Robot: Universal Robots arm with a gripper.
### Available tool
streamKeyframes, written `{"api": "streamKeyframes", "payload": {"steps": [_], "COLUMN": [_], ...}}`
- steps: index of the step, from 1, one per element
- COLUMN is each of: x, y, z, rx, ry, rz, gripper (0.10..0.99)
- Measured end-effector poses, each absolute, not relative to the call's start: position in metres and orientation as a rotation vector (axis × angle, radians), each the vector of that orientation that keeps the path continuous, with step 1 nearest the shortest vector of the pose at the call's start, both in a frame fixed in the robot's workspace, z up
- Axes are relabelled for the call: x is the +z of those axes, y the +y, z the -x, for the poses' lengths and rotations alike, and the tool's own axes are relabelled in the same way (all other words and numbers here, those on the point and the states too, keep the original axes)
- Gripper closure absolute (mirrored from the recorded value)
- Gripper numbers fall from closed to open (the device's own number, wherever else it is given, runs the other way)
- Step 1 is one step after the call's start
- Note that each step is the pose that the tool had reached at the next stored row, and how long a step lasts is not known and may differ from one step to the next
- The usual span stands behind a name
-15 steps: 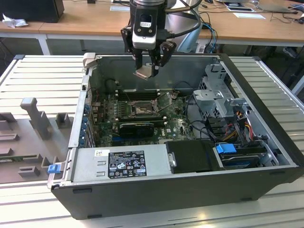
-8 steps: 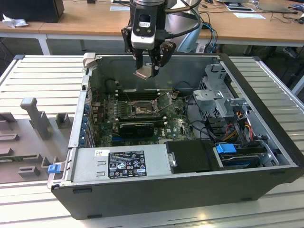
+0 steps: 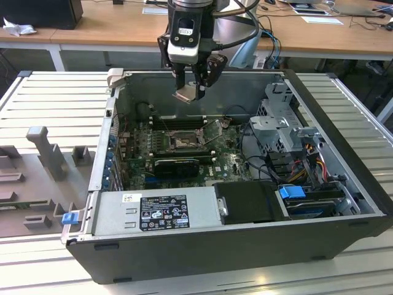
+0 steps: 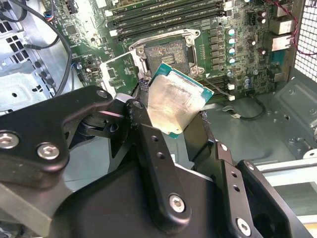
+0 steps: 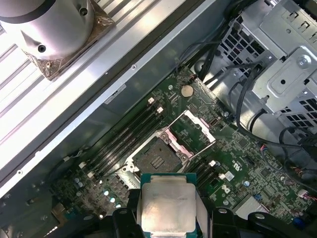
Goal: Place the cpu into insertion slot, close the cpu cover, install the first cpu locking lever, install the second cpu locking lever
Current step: 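Place the cpu into insertion slot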
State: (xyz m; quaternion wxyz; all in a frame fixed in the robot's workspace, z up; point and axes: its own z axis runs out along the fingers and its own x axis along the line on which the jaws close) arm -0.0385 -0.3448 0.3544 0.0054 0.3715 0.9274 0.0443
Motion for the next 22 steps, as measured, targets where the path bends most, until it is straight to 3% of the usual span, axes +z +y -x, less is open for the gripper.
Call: {"api": "streamKeyframes", "payload": {"steps": [22], "x": [0.3542], "y": [-0.3448], "z": [0.0385], "rx": [0.138], "ry": [2.849], "rz": [-1.281], "gripper": [0.557]}}
